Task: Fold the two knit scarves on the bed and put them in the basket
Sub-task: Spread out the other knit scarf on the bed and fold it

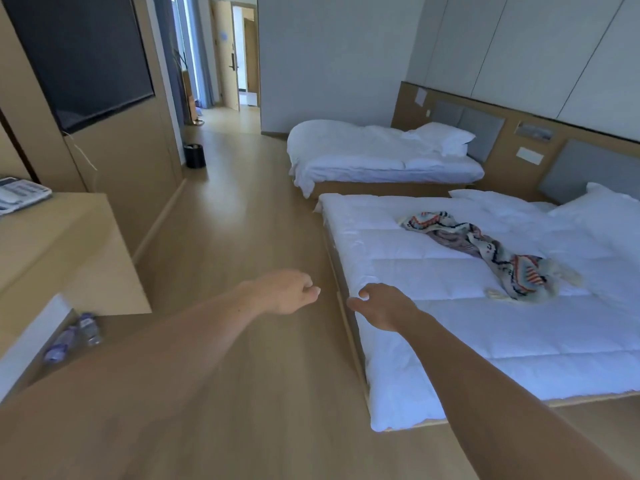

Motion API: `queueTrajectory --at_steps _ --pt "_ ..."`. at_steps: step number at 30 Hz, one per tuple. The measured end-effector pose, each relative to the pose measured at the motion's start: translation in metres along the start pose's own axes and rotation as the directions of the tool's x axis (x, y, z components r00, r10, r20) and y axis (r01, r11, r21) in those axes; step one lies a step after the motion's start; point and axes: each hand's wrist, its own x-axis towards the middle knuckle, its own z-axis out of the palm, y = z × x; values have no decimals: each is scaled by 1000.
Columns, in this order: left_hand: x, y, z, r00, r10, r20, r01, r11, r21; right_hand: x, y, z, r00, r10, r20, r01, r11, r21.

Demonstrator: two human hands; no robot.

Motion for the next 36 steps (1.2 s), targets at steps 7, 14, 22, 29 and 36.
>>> queueTrajectory --at_steps 7,14,22,29,36 --pt "107 -21 -18 999 8 51 -6 998 -56 115 10 -28 999 -32 3 32 998 53" --pt "230 -31 -63 997 -52 51 54 998 -42 238 45 -74 998 -61 -1 61 996 67" --pt "352 -46 -92 999 -2 54 7 996 -94 362 59 -111 999 -48 -8 49 998 32" --pt "478 -114 -123 995 75 71 -68 993 -96 488 42 -120 999 31 -32 -31 999 16" --pt "606 -151 -170 974 197 110 -191 979 -68 587 38 -151 980 182 -75 -179 982 57"
